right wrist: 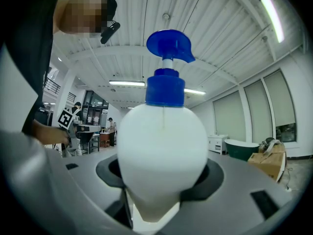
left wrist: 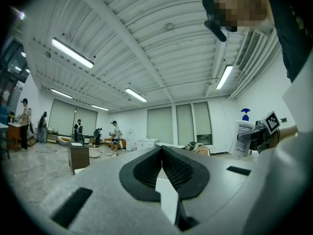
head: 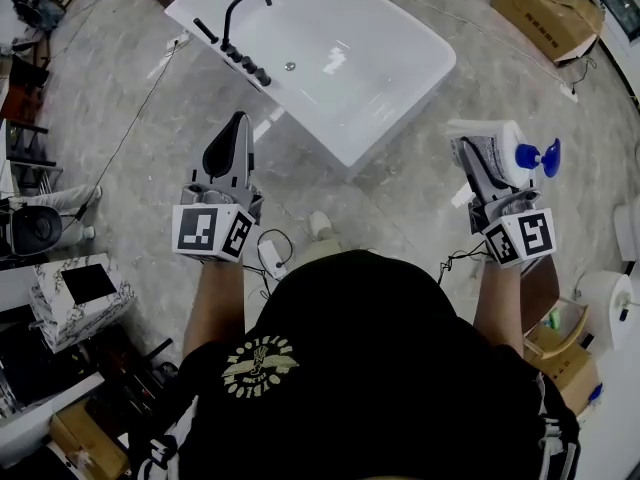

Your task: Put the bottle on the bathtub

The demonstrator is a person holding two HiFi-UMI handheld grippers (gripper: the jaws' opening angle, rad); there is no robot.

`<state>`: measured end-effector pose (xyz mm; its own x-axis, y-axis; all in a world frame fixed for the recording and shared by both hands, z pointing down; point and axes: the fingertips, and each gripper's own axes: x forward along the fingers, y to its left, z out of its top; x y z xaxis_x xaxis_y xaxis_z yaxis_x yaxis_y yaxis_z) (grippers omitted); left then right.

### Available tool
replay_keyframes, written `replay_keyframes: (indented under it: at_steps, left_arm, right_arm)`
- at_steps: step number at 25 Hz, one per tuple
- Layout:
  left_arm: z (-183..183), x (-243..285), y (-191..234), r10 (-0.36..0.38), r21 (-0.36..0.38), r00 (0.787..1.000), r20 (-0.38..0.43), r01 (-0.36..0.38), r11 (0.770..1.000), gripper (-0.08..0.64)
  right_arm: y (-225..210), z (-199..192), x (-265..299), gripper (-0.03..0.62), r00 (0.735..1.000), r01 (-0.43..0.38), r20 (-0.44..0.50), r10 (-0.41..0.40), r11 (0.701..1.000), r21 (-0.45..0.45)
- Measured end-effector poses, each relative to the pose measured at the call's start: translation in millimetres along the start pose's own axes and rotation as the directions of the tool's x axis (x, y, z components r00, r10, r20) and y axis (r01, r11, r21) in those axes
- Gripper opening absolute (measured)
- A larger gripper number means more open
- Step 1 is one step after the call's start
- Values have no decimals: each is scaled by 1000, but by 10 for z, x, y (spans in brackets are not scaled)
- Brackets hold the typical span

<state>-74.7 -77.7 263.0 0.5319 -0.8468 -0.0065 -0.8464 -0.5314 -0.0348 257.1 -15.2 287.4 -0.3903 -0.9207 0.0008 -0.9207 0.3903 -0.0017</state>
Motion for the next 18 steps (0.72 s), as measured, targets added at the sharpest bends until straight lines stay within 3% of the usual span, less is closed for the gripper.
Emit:
replay_keyframes:
  at_steps: [18]
  left_arm:
    - [63,206,1151,16,11,999,28,-16,1000,9]
  right_arm:
    - [389,154,1040,262,1000,4,17,-4,1000,-24]
